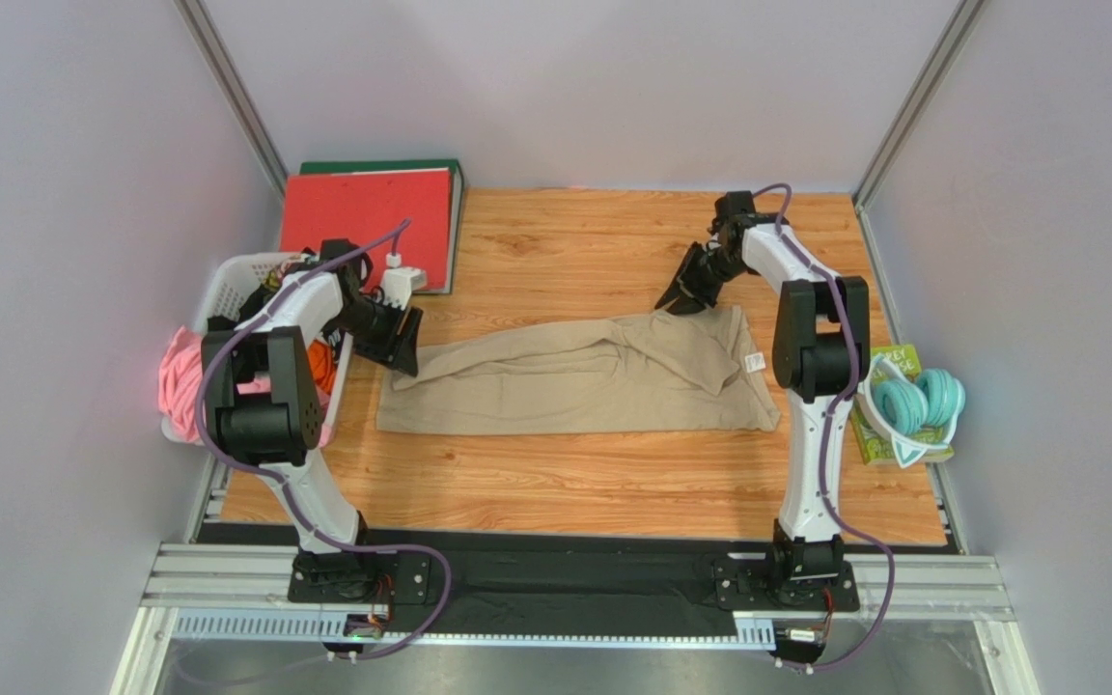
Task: Fold and stack the t-shirts
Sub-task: Fold the tshirt
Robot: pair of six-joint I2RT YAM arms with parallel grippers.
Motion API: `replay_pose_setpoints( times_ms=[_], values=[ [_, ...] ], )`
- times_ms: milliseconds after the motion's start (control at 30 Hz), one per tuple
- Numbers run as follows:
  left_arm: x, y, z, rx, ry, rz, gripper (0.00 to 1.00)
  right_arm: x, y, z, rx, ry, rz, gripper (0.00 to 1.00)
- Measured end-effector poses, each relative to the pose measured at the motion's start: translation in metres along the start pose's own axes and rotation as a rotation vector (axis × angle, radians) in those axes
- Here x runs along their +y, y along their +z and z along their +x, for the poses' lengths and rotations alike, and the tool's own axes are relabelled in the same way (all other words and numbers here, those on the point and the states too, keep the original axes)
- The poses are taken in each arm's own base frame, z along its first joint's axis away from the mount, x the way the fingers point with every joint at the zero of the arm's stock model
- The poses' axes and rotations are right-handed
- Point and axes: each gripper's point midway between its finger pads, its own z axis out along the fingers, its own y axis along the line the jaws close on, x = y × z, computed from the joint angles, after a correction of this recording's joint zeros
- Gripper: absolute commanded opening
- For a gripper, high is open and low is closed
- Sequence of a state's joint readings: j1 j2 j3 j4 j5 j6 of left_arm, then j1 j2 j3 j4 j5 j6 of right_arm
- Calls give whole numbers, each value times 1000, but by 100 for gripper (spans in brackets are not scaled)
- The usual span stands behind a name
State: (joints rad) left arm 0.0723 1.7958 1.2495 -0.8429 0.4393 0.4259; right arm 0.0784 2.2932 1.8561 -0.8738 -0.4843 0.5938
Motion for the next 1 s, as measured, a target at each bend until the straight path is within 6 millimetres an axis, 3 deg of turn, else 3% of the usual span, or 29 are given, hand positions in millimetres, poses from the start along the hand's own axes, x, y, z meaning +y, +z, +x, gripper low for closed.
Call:
replay_pose_setpoints(
  times_ms=[33, 67, 100, 400, 533, 633, 833, 1000],
  values=[
    [0, 0, 0, 0, 0, 0, 59, -1, 1, 1, 2, 1, 1, 16],
    [0, 0, 0, 0, 0, 0, 59, -2, 1, 1, 5, 0, 2, 3],
    [0, 0, 0, 0, 0, 0, 59, -2, 2, 2, 5, 2, 2, 0],
    [1, 0, 1, 4, 2, -3, 58, -2, -7, 12, 9, -4, 6, 0],
    [0, 1, 3, 7, 0, -1, 58, 12, -29, 13, -26, -34, -16, 0],
    [0, 1, 3, 9, 0, -1, 58, 27, -57, 19, -68, -68, -44, 0],
    [0, 1, 4, 9, 2, -1, 58, 40, -104, 63, -119, -137, -76, 0],
    [-1, 1, 6, 13, 2, 0, 58, 10, -103, 120, -60, -140, -30, 5]
  ],
)
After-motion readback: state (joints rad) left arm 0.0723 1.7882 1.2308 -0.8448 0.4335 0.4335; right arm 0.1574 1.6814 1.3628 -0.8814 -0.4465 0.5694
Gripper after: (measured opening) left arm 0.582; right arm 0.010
